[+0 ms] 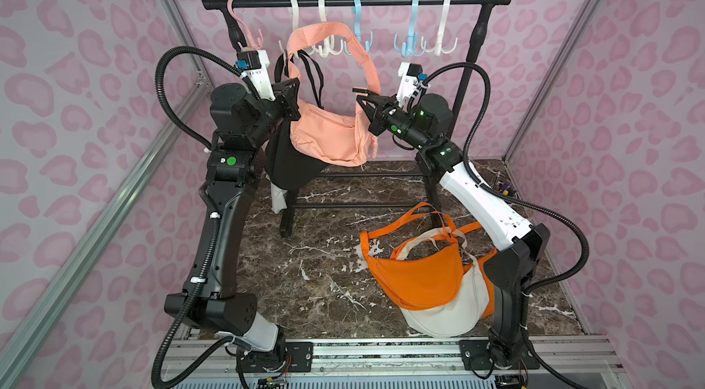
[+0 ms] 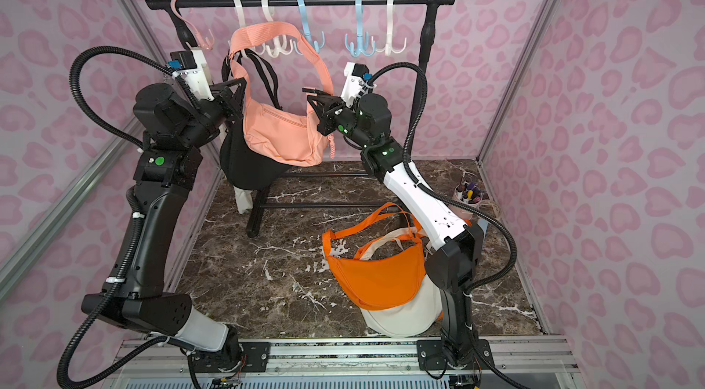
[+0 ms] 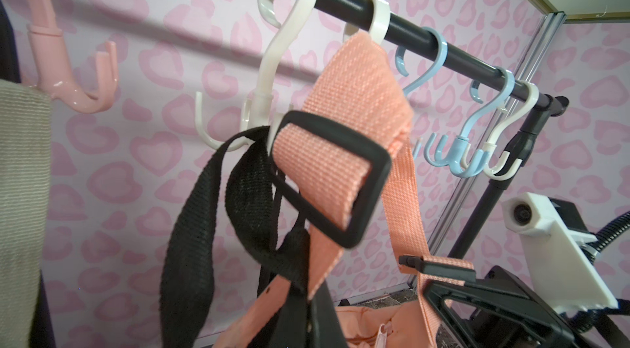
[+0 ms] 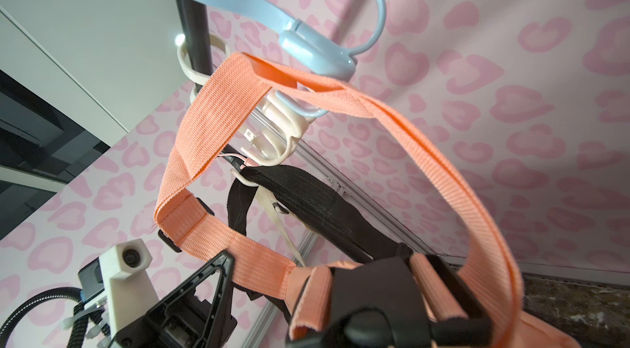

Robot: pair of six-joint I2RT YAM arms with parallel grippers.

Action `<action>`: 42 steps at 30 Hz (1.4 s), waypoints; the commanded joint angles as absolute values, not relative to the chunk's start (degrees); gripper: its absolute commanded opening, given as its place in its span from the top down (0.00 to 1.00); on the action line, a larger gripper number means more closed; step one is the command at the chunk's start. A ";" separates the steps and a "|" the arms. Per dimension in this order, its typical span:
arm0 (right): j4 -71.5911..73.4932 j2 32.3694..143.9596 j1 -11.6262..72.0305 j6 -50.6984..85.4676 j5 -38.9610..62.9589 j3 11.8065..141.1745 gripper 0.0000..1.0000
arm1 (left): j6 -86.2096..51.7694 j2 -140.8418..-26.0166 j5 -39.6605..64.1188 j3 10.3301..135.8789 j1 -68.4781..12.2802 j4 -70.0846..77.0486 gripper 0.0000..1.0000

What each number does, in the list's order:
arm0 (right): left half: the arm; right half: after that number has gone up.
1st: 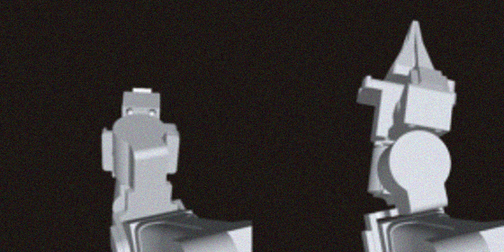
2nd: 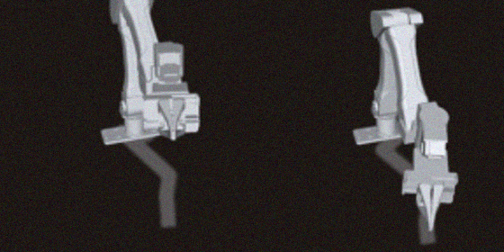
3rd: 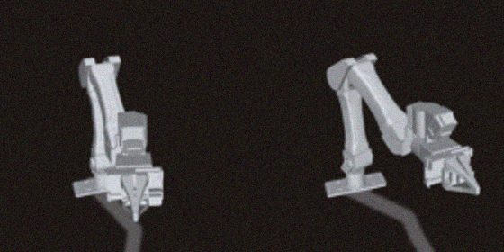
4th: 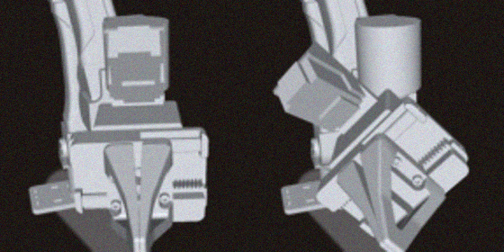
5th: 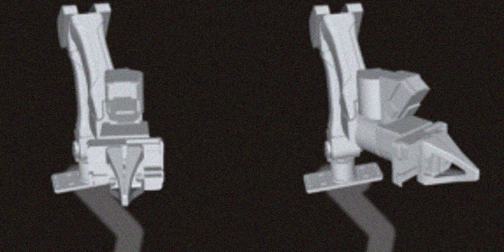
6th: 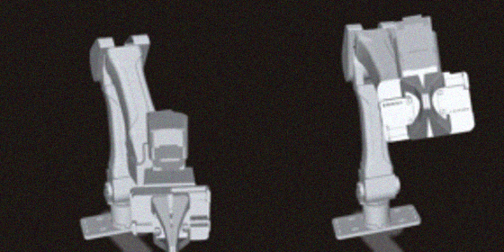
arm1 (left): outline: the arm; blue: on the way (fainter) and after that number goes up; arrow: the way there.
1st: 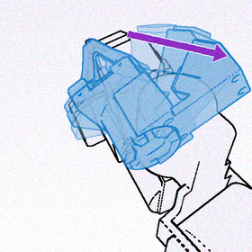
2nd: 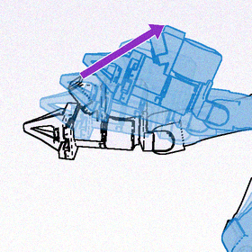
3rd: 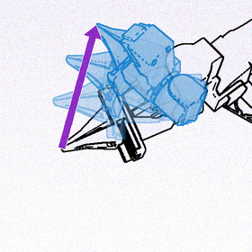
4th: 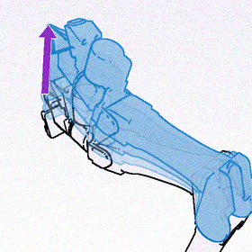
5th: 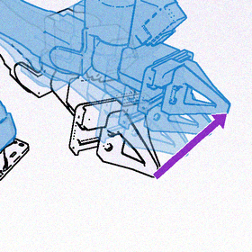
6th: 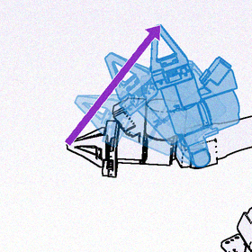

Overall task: Take the bag off the hook
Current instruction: Pick up the bag from the hook.

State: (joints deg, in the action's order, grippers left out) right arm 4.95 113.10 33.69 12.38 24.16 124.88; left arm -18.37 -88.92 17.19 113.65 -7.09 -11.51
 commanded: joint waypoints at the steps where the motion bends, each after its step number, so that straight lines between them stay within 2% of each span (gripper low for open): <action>1: 7.73 112.37 33.85 11.87 23.93 124.28 1.00 | -20.23 -88.48 18.15 113.64 -7.10 -10.54 0.97; 12: 6.77 108.60 35.59 7.44 22.53 120.67 1.00 | -22.35 -86.27 20.04 109.57 -7.04 -10.96 0.97; 28: 10.54 98.58 36.00 3.65 16.99 104.51 1.00 | -20.61 -79.54 16.94 91.54 -7.06 -3.64 0.97; 30: 10.99 97.67 36.15 2.86 16.50 103.10 1.00 | -20.40 -79.45 17.36 89.98 -7.11 -2.10 0.93; 35: 11.09 96.62 36.64 0.59 16.86 102.08 1.00 | -20.68 -80.30 16.79 90.19 -7.07 0.07 0.77; 38: 11.68 96.24 37.06 -0.72 17.53 101.57 1.00 | -20.58 -81.58 16.68 91.50 -7.05 0.61 0.73; 42: 12.29 96.30 37.65 -2.48 18.46 101.54 1.00 | -20.34 -83.81 16.53 94.30 -7.04 0.24 0.72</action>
